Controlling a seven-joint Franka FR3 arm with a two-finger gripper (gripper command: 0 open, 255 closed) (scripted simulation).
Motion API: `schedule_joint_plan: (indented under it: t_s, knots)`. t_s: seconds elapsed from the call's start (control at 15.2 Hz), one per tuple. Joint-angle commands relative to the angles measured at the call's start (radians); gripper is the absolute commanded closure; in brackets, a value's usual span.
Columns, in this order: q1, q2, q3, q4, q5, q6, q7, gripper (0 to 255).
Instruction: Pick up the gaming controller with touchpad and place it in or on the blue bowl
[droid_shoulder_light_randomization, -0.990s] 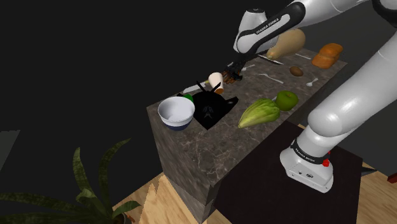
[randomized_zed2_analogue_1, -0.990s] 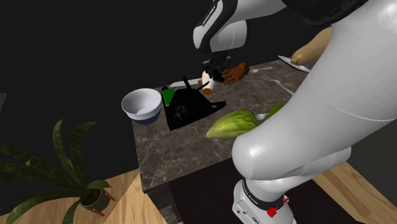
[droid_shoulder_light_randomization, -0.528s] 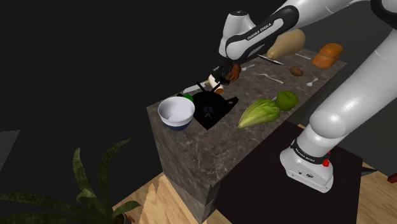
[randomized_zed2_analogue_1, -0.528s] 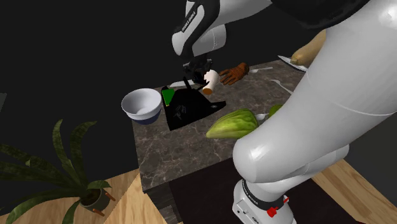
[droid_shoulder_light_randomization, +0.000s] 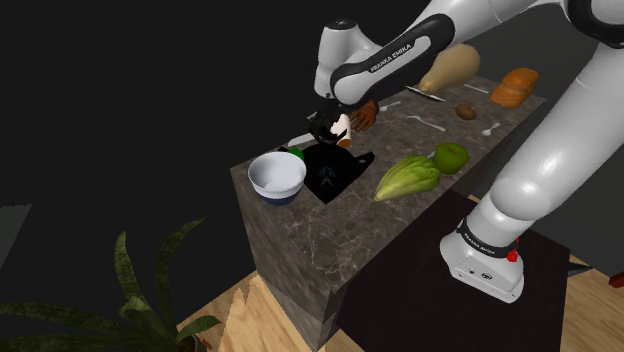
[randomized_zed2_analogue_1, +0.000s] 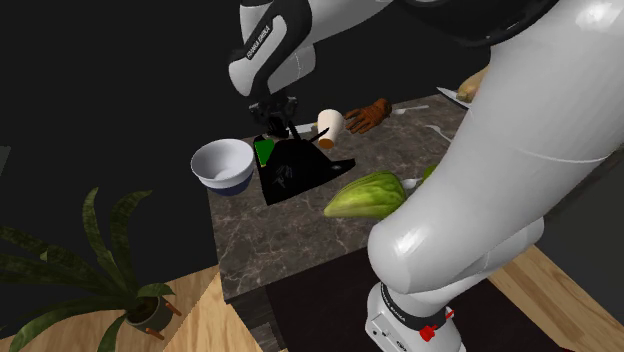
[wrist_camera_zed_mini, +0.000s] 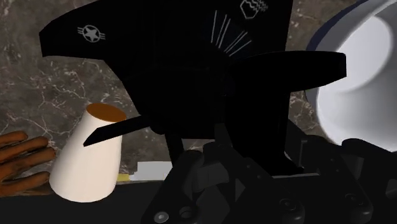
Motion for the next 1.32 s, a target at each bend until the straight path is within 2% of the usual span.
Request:
schedule_joint_plan:
  t_s: [0.0, 0.73, 1.25]
  knots:
    - [0.026, 0.035, 0.024, 0.044, -0.025, -0.018, 0.067, 255]
    - [0.192, 0.260, 0.094, 0.337, -0.161, -0.144, 0.358, 255]
    - [0.206, 0.323, 0.073, 0.308, -0.211, -0.060, 0.401, 255]
